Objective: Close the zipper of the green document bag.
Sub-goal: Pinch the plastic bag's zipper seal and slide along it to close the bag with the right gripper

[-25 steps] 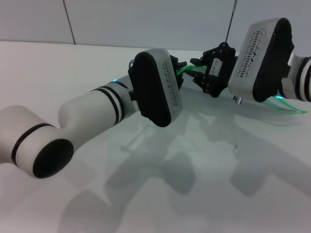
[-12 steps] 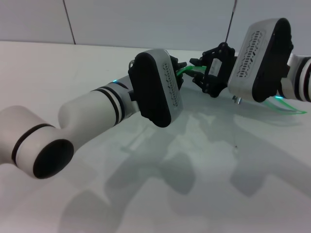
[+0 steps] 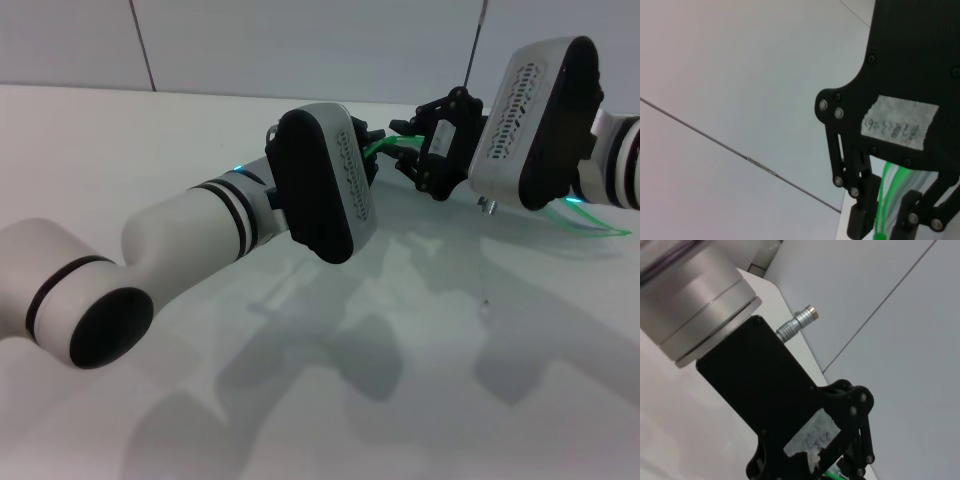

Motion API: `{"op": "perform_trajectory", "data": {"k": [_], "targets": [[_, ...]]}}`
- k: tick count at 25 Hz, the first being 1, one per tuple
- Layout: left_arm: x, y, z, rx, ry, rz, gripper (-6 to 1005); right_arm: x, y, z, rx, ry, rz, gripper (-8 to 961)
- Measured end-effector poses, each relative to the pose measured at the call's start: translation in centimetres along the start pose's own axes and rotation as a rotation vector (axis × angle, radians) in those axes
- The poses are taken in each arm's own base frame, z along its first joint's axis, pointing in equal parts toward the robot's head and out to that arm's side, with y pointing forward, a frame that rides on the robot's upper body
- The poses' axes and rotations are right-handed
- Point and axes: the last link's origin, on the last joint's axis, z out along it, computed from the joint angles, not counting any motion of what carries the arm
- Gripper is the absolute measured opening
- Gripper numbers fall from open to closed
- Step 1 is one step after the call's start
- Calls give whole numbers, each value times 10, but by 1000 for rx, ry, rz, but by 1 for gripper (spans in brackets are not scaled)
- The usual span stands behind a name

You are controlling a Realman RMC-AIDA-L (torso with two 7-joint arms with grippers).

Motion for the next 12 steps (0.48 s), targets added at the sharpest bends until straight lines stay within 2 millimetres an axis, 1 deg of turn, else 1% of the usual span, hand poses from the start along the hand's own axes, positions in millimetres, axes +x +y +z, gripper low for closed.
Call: {"op": "perform_trajectory", "data": {"k": [5,12], "targets": [[0,0,0,0,0,0,54,-1,0,0,-2,-2,-1,218],[0,-1,0,3,1,10,53,-1,2,1,-8,-2,-4,248]]}}
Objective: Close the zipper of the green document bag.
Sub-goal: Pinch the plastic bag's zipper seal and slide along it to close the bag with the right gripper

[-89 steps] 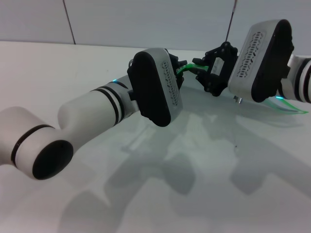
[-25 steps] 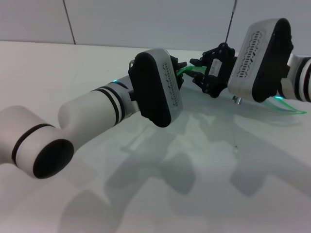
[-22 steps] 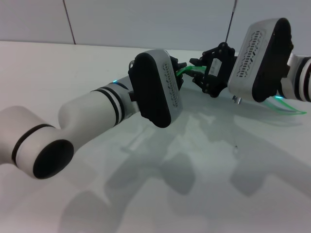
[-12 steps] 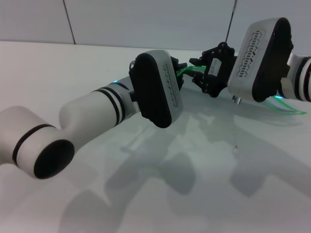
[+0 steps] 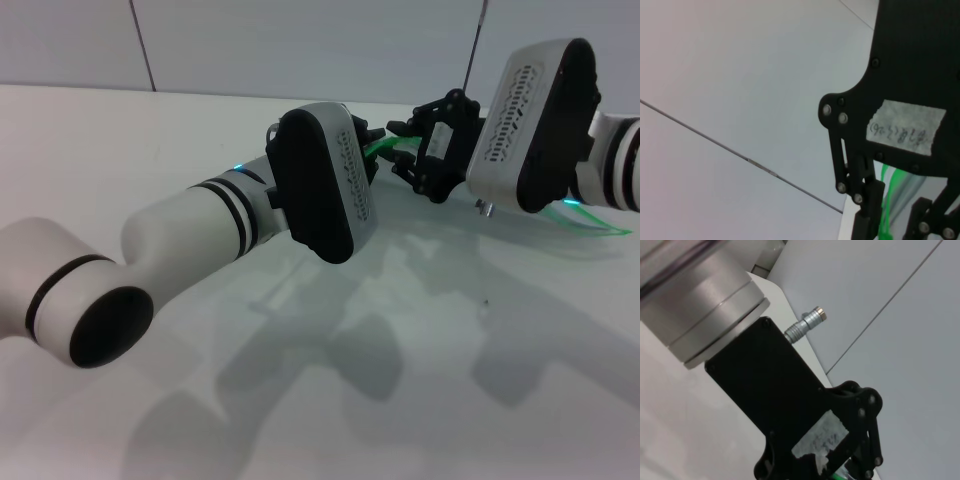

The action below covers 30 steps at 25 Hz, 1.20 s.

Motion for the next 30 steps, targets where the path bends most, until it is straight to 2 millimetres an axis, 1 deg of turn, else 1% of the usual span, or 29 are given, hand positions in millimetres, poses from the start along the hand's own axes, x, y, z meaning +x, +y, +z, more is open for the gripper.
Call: {"op": "perform_trajectory", "data": {"k": [16,30], "targets": [[2,0,0,0,5,3,54,-2,-1,2,2,-1,-6,242],[1,1,0,-3,2,3,53,-3,-2,3,4,-2,-7,209]]}}
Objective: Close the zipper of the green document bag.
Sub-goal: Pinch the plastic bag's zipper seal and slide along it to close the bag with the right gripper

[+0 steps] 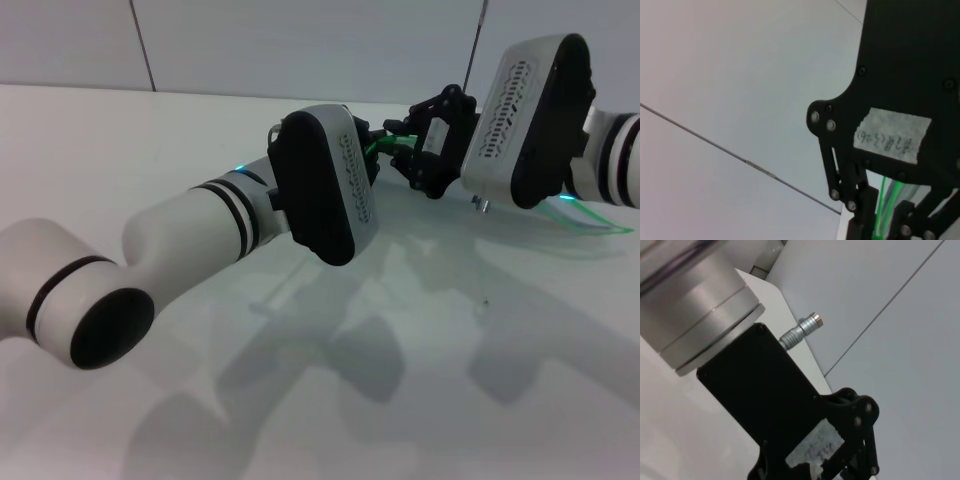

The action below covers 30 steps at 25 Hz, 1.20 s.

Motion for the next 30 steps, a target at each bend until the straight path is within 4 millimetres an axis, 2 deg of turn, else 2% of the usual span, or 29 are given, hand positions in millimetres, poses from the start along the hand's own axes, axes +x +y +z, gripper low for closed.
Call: {"op": "perform_trajectory", "data": {"k": [22,30], "targets": [[0,-1,0,4,0,-1,54,1,1,4,-24,11,3,147],[0,-1,-1,4,-1,1,53,2,-1,3,-18,11,14,95]]}}
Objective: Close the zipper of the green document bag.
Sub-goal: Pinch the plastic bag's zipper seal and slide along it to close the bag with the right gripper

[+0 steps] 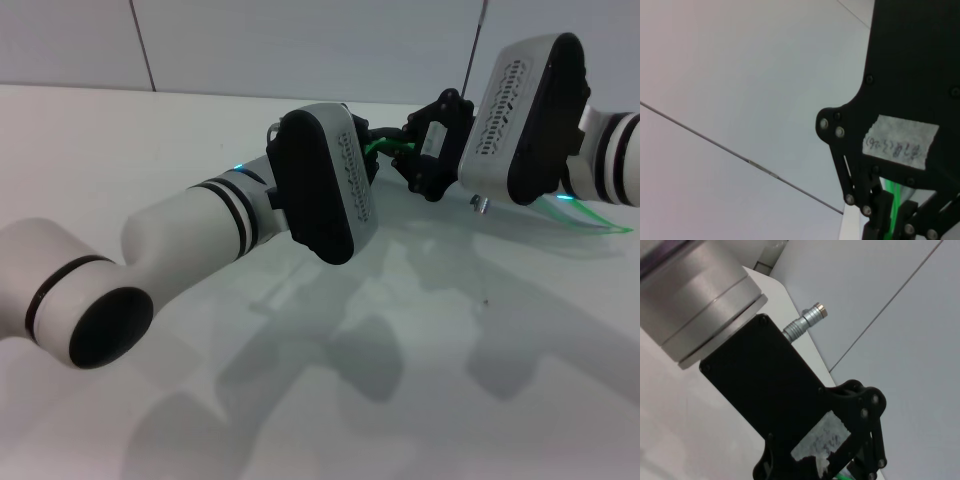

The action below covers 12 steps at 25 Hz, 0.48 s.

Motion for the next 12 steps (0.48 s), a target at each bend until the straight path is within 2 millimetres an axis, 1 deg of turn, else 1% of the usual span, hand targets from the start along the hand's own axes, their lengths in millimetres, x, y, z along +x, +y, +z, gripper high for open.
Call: {"op": "perform_trajectory", "data": {"k": [7,12], "targets": [[-1,0,-1,2,-2,6,53,4,0,0,2,10,9,81],[-2,-2,-1,9,-4,6,53,13,-6,-2,23,39,16,81]]}}
